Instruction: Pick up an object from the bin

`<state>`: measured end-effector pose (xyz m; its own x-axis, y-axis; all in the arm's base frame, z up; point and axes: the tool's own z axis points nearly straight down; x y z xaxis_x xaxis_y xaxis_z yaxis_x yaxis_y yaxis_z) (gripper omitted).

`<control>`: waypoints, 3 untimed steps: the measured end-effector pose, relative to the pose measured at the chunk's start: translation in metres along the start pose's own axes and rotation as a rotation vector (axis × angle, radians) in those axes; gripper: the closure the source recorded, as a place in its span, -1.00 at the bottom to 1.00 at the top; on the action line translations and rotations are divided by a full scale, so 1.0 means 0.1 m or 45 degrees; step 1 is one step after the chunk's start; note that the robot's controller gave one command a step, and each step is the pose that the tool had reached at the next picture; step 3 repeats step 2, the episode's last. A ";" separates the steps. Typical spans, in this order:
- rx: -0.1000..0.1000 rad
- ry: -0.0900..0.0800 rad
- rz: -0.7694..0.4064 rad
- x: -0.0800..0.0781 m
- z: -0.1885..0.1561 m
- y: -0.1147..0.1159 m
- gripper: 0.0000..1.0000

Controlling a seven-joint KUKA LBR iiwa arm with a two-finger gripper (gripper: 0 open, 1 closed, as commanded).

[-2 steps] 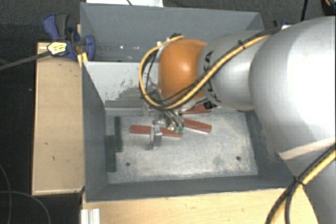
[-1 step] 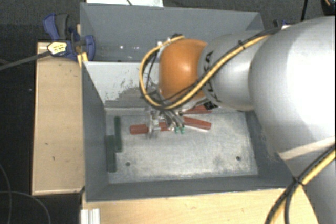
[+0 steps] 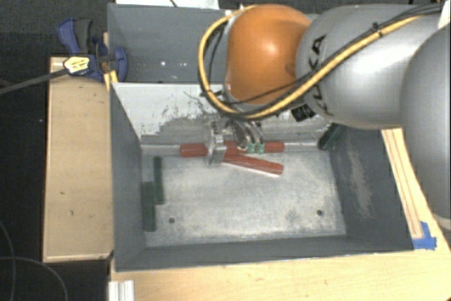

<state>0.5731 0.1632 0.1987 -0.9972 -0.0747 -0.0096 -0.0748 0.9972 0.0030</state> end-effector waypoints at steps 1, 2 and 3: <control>0.001 0.016 -0.337 0.10 0.61 0.09 1.00; 0.001 -0.001 -0.349 0.20 -0.29 0.11 1.00; 0.001 -0.001 -0.349 0.20 -0.29 0.11 1.00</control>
Offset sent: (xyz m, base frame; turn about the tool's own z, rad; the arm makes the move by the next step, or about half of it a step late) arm -0.0094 0.0078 -0.0596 -0.2647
